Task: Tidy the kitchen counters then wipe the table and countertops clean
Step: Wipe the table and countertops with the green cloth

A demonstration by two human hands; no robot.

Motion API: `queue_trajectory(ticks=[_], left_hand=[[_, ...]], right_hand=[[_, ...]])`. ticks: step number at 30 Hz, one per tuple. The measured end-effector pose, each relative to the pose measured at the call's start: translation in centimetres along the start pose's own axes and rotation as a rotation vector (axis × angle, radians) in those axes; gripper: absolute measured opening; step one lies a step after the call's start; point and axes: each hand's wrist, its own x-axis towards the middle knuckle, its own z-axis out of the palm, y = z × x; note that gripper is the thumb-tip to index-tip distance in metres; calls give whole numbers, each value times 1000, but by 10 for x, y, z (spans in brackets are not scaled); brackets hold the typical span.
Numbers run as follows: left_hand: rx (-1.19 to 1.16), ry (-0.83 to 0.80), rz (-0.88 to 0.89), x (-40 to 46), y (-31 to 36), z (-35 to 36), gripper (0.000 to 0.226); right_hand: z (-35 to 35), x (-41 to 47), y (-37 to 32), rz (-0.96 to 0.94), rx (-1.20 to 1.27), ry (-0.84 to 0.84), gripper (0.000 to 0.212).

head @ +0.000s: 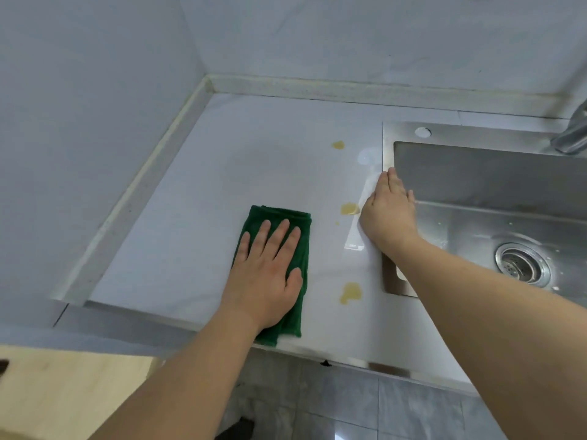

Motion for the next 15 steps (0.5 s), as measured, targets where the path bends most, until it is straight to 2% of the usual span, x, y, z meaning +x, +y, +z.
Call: queue_trajectory(ticks=[8,15], left_hand=[[54,1,-14,-19,4,4,72],[18,2,-67,-17,29,7,75]], right_hand=[[-1,-10,3,-9,103,8,58],[4,-7,5,-14,59,46,58]])
